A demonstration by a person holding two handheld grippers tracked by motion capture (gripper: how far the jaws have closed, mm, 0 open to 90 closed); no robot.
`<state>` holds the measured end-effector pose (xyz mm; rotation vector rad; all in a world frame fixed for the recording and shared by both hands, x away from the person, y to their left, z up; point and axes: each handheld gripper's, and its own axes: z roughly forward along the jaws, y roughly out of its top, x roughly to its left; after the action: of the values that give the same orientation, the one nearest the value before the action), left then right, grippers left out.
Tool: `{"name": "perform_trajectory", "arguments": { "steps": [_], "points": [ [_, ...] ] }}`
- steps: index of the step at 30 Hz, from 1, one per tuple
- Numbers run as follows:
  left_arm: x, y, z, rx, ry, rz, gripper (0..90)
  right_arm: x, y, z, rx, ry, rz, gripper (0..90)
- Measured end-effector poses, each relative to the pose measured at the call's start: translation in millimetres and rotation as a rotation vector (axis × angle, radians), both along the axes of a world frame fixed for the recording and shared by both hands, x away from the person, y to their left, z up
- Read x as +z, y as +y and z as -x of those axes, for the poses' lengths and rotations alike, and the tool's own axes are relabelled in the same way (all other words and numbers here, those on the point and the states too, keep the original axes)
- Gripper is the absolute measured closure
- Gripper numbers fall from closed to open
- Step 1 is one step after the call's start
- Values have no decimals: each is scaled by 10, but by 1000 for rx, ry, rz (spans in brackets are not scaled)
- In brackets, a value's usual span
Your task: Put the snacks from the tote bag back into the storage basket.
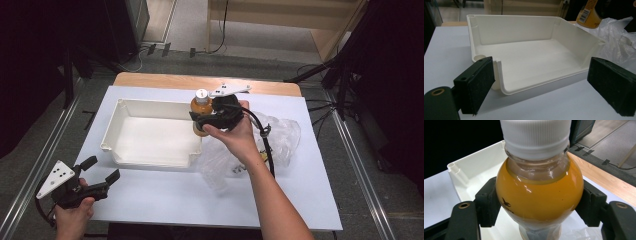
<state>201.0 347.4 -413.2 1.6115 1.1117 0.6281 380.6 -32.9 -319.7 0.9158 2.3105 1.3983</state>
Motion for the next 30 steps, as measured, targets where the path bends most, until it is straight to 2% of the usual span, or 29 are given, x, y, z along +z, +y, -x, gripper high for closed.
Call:
{"name": "perform_trajectory", "arguments": {
  "steps": [11,30],
  "points": [
    [-3,-26,-6,2,3,-13,27,-28,125,-31,6,2,-3,306],
    [-13,-21,5,2,10,-23,26,-90,284,-68,19,7,-5,306]
  ]
}}
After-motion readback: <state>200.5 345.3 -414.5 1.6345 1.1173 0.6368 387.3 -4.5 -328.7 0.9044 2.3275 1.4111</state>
